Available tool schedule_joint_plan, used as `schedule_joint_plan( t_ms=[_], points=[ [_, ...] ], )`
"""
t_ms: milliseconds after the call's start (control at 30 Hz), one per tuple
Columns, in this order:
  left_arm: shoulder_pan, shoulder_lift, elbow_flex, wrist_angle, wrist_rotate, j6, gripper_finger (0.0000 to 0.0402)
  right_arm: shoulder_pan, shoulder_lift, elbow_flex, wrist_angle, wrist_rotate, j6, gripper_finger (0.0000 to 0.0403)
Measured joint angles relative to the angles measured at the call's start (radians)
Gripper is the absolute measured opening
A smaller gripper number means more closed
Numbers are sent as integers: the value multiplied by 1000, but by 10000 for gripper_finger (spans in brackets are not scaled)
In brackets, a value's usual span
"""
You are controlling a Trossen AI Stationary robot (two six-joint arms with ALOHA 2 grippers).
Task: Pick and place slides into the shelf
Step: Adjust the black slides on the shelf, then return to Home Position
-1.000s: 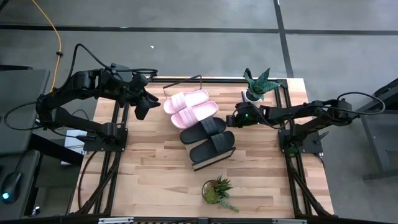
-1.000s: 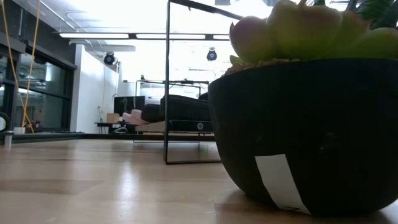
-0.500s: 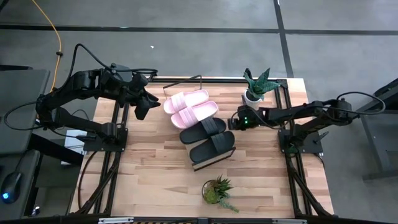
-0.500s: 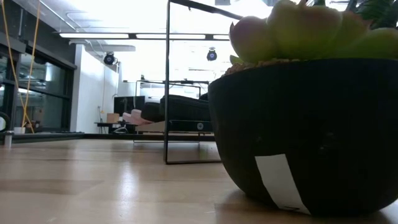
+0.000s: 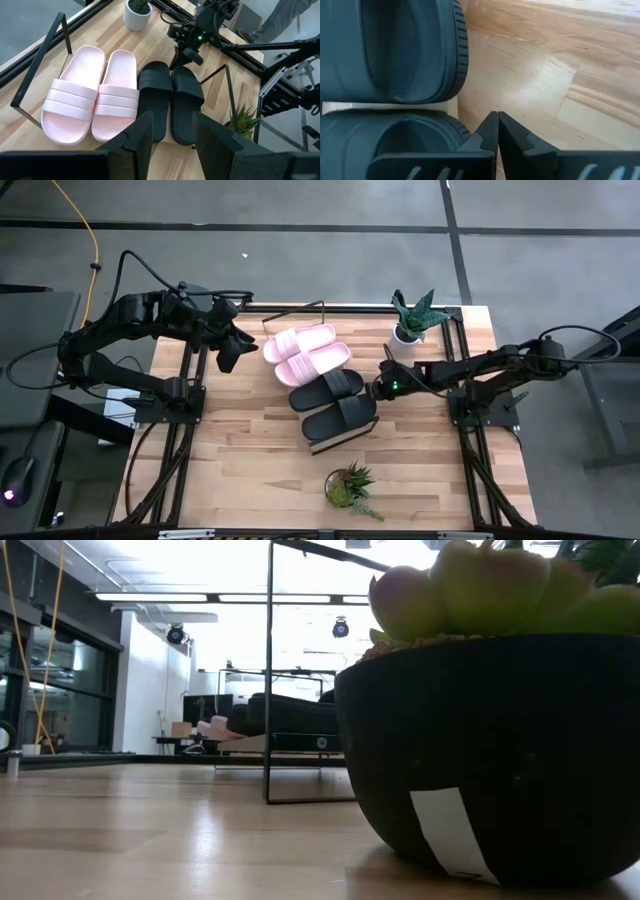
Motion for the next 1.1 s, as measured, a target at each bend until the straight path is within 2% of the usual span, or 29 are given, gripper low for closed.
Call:
schedule_joint_plan(
  t_ms=[333, 467, 700, 833, 967, 1100],
  points=[
    [0, 0, 0, -1, 0, -4, 127, 1, -2, 0, -1, 130, 22, 2],
    [0, -2, 0, 0, 6, 10, 127, -15, -59, 0, -1, 141, -1, 2],
    [0, -74, 0, 45, 19, 32, 127, 1, -332, 0, -13, 109, -127, 2],
    [0, -116, 0, 62, 19, 48, 127, 40, -521, 0, 35, 95, -276, 2],
    [0, -159, -9, 174, -18, 143, 123, 100, -656, 0, 172, 72, -482, 2],
    [0, -210, -116, 376, -18, 200, 109, 161, -700, 0, 181, 54, -581, 1]
  ],
)
